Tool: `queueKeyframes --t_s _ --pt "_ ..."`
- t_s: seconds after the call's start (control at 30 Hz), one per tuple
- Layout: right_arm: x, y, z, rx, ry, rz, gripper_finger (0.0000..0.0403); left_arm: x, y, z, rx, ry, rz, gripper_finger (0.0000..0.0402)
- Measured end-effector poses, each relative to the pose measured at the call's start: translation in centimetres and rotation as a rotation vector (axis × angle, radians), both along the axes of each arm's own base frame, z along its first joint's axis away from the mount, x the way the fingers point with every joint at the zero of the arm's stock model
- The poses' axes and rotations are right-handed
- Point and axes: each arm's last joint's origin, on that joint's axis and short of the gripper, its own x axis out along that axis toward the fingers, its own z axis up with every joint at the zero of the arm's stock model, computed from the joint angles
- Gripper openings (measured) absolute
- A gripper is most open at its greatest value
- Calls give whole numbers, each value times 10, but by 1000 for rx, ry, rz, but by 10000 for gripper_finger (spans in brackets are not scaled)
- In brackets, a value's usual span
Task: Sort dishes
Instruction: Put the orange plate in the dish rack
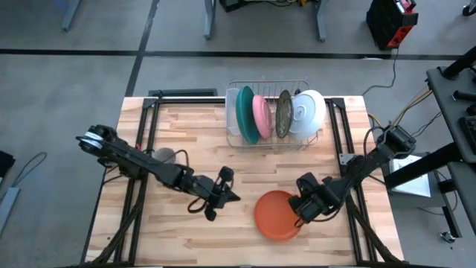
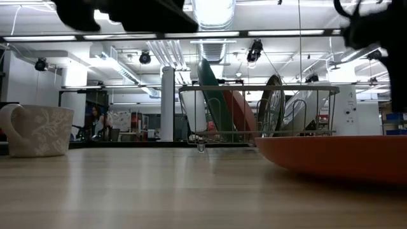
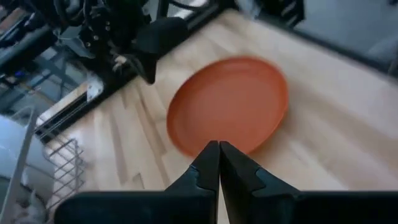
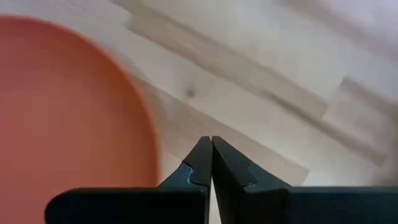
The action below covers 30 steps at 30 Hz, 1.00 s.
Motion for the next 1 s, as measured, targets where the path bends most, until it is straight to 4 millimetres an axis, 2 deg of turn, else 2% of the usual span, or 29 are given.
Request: queueKeyframes --t_s 0.17,0.4,0.57,0.77,1.0 --pt "-17 -10 -39 99 -26 -56 0 14 -3 -29 68 68 46 0" --pt "-14 -9 -65 197 -261 -34 0 28 -8 -60 102 121 40 0" --pt "-2 -3 -67 244 -479 41 0 31 -9 -69 117 140 36 0" --pt "-7 -3 -61 235 -439 24 0 30 -9 -71 109 164 13 0" --pt "-7 1 -46 291 -496 52 6 28 -12 -83 56 247 -76 0"
